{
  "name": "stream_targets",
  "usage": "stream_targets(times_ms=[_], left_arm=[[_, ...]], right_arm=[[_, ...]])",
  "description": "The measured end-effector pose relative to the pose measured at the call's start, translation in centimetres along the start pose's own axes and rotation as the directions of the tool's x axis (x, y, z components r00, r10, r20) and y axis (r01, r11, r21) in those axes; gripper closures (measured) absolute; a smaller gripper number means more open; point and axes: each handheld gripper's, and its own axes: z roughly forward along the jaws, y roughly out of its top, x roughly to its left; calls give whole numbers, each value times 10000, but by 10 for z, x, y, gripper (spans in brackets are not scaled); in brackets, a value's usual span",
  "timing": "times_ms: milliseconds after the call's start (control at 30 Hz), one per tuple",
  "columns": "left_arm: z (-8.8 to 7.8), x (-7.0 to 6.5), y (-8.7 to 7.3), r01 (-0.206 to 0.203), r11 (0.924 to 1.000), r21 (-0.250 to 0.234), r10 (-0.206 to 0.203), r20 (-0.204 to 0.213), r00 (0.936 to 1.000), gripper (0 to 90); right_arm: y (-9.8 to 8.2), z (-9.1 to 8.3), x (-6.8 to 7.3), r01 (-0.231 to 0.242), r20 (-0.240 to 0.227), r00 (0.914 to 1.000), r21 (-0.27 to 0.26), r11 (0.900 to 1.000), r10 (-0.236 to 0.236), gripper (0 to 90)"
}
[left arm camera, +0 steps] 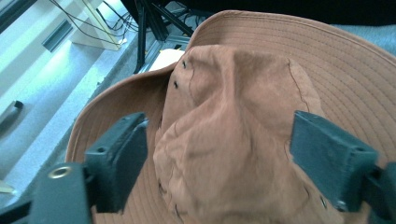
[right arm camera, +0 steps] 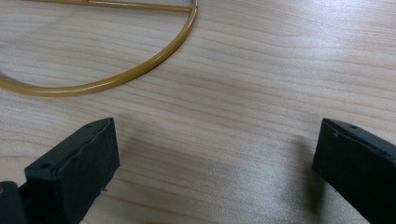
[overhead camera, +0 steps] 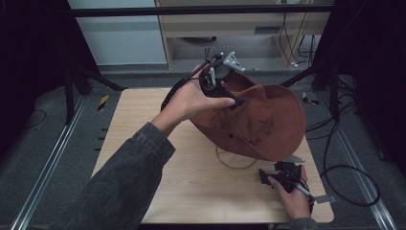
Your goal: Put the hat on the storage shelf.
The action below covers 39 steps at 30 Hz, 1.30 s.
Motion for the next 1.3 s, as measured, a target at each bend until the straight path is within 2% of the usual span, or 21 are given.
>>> stream_targets(times_ms=[167, 367, 467, 500, 533, 567, 700, 833, 933, 1000, 1133, 1300], left_arm=[[-15, 1, -13, 41, 9998, -197, -42, -60, 10000, 142], [-32, 1, -36, 71, 9999, -154, -74, -194, 9998, 116], [-42, 2, -50, 140, 9998, -149, -149, -589, 9982, 92], [-45, 3, -55, 243, 9996, -171, -254, -664, 9975, 85], [-48, 4, -61, 341, 9993, -162, -352, -702, 9969, 82], [-50, 5, -66, 418, 9989, -198, -432, -765, 9961, 81], [-63, 8, -87, 712, 9970, -308, -737, -889, 9933, 75], [-71, 6, -115, 1058, 9920, -681, -1115, -853, 9901, 76], [-75, 6, -137, 1359, 9872, -829, -1435, -941, 9852, 75], [-78, 6, -151, 1573, 9833, -915, -1671, -1113, 9796, 78], [-83, 3, -176, 1842, 9804, -694, -1921, -1327, 9724, 77], [-77, -14, -201, 1866, 9814, -453, -1910, -1336, 9725, 76]], right_arm=[[0, 0, 0, -1, 1, 10000, -3, 10000, 1, 4], [0, 0, 0, -1, 1, 10000, 1, 10000, 1, 4], [0, 0, 0, 8, 4, 10000, 15, 10000, -8, 4], [0, 0, 0, 7, 5, 10000, 13, 10000, -7, 4], [0, 0, 2, -260, -36, 9997, 76, 9996, 260, 4], [0, 0, 0, 12, 6, 10000, 12, 10000, -12, 4], [0, 0, 0, -38, -16, 10000, 33, 10000, 39, 4], [0, 0, 0, -43, -34, 10000, 9, 10000, 43, 4], [0, 0, 0, -39, -29, 10000, 10, 10000, 39, 4], [0, 0, 0, -38, -29, 10000, 13, 10000, 38, 4], [0, 0, 0, -38, -28, 10000, 11, 10000, 38, 4], [0, 0, 0, -41, -31, 10000, 11, 10000, 41, 4]])
